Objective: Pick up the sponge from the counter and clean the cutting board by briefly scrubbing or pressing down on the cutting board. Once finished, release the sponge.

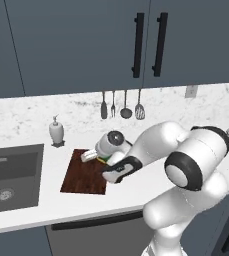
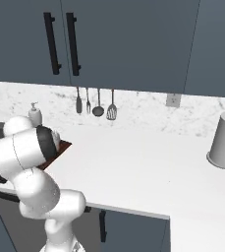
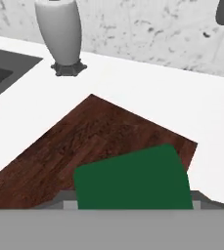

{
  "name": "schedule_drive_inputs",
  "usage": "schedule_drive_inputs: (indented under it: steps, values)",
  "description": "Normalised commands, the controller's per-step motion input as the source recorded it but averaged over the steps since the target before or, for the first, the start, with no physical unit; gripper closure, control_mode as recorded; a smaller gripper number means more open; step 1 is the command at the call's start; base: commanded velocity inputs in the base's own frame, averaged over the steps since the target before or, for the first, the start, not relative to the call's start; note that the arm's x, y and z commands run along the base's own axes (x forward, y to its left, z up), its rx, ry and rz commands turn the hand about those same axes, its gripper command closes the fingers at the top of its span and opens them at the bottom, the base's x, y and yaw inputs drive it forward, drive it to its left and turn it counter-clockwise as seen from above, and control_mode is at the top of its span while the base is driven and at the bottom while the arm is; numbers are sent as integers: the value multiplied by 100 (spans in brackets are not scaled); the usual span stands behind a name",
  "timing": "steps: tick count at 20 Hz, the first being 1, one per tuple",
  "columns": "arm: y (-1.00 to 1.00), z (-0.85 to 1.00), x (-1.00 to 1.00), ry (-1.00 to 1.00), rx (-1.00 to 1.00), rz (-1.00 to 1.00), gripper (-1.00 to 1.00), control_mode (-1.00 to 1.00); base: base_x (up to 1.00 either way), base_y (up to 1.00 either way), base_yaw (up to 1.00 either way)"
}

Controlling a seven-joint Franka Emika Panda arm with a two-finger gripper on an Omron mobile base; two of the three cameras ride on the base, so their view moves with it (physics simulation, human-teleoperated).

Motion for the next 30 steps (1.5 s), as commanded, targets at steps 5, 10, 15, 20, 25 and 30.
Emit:
schedule_drive_inputs:
  steps: [5,10,15,20,25,30]
  values:
    - [-100,66,-16,2,0,-11,100,-100,0,0,0]
    - [-100,-3,-35,14,0,-15,100,-100,0,0,0]
    - [-98,-48,-11,23,0,-19,100,-100,0,0,0]
    - [-74,-64,0,24,-2,-21,-100,-100,0,0,0]
    - [-43,-89,0,16,-5,-22,-100,-100,0,0,0]
    - [-18,-15,0,0,0,-17,-100,-100,0,0,0]
